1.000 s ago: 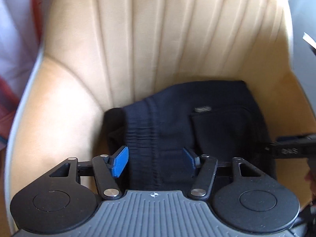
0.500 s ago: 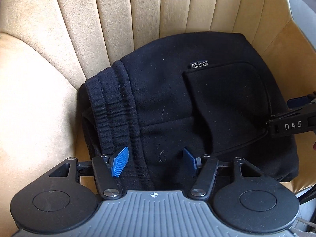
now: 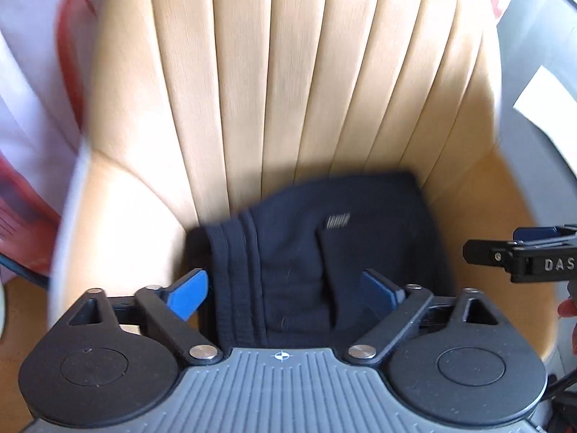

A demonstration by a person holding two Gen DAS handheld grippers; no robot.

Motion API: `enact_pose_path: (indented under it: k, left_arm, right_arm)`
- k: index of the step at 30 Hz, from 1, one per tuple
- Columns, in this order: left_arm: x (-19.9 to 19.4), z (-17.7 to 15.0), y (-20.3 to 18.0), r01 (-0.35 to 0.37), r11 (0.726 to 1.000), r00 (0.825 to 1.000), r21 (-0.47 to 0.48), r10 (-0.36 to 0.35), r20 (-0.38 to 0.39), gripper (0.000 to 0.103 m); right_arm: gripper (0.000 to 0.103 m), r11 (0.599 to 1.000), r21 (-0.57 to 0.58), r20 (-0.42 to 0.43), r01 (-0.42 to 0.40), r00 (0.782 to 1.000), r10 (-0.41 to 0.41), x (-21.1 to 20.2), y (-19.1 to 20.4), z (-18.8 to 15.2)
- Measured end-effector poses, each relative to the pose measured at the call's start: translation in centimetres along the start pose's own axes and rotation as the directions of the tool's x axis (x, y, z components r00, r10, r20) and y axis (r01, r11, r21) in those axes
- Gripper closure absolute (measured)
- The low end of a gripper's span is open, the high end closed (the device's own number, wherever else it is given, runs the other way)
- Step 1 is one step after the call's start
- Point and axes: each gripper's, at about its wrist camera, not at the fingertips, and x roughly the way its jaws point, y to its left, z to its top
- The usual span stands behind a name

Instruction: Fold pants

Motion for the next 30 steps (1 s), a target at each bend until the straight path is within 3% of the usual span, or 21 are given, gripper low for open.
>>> enact_pose_path:
  k: [2, 6, 10, 13, 19, 27, 30]
  left_arm:
    - [-3.6, 1.1, -0.7, -0.015, 1.000, 0.999, 0.011, 0.015, 0.051, 0.001]
    - [-10.6, 3.0, -2.7, -0.072, 0.996, 0.986, 0.046, 0.064, 0.152, 0.000]
    - [-16.5, 4.1, -4.3, -0.053, 0.998, 0.968, 0.030, 0.044, 0.247, 0.000]
    - [-19.7, 4.1, -5.7, -0.056, 0.998, 0.950, 0.031, 0.044, 0.310, 0.000]
    - [-24.8, 2.7, -8.1, -0.049, 0.999, 0.930, 0.022, 0.037, 0.365, 0.000]
    - [-31.3, 0.0, -12.1, -0.129, 0.992, 0.893, -0.018, 0.124, 0.432, 0.000]
    - [-32.7, -0.9, -13.3, -0.119, 0.993, 0.894, -0.009, 0.111, 0.433, 0.000]
  right_arm:
    - [0.000, 1.000, -0.001, 0.057, -0.004, 0.998, 0.004, -3.9, 0.4, 1.0]
    - [0.000, 1.000, 0.006, 0.150, -0.017, 0.989, 0.016, -11.2, 1.1, 2.5]
    - [0.000, 1.000, -0.004, 0.252, -0.028, 0.967, 0.028, -18.4, 1.3, 2.7]
    - [0.000, 0.999, -0.022, 0.283, -0.026, 0.959, 0.031, -21.9, 1.3, 2.2]
    - [0.000, 0.999, -0.024, 0.314, -0.037, 0.948, 0.042, -27.2, 1.3, 0.8]
    - [0.000, 0.995, -0.084, 0.362, -0.047, 0.929, 0.075, -31.9, 0.8, -1.1]
    - [0.000, 0.994, -0.106, 0.372, -0.042, 0.925, 0.079, -33.1, 0.7, -1.9]
